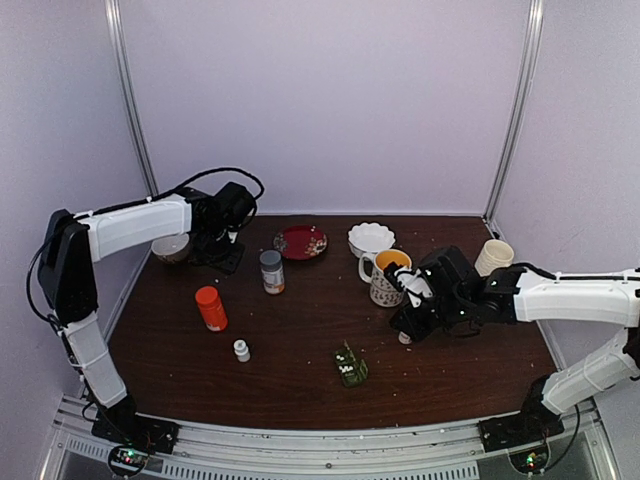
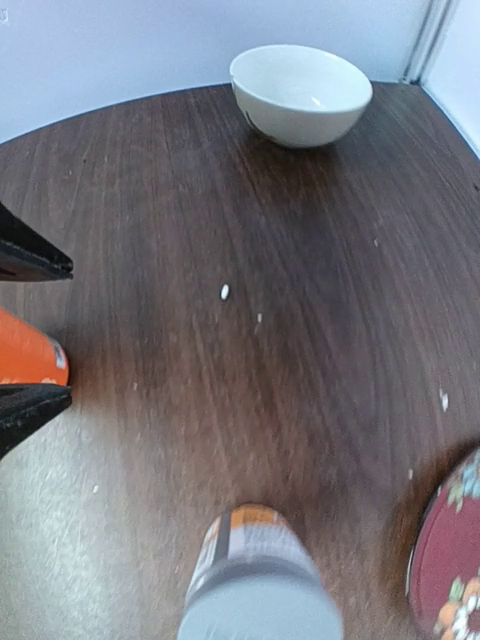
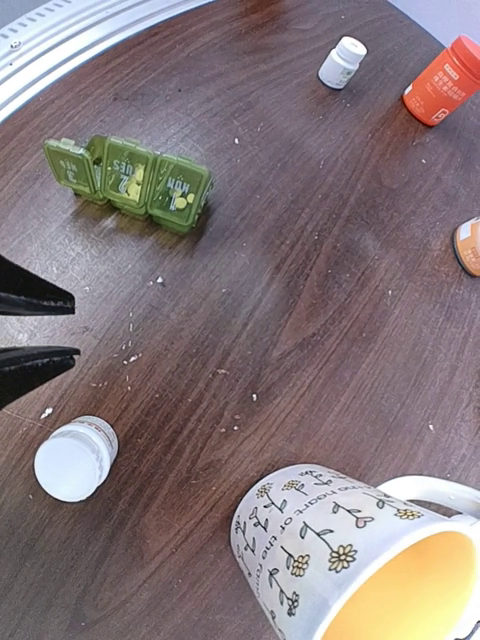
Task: Sort the pills into containers
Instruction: Pick up the pill from the corner of the board.
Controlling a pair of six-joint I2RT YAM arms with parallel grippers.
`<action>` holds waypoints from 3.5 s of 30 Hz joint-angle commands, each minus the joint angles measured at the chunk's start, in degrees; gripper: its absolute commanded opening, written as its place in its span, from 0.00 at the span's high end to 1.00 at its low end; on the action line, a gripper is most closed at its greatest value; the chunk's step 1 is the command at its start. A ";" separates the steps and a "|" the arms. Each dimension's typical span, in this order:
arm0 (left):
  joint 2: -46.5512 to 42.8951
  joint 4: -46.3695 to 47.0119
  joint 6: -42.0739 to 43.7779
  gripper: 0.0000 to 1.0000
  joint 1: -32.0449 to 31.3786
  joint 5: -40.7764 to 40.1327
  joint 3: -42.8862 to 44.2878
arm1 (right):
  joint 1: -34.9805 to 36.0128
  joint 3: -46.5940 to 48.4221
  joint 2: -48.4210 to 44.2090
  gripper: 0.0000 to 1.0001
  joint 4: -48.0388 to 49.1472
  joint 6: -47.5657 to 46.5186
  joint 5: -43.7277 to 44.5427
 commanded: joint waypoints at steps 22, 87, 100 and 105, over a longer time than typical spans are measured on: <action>4.38 9.45 7.41 0.62 17.07 11.21 -0.49 | -1.12 -5.81 -9.87 0.87 10.03 3.70 3.90; 22.83 6.02 1.25 0.70 24.47 16.98 10.72 | -1.14 -2.59 -12.55 0.87 7.49 3.07 6.68; 24.30 5.97 1.29 0.70 24.74 18.32 10.71 | -1.14 -2.61 -13.63 0.87 6.76 2.54 7.03; 24.66 6.01 1.27 0.71 24.74 18.36 11.11 | -1.14 -2.71 -13.62 0.87 6.77 2.54 7.06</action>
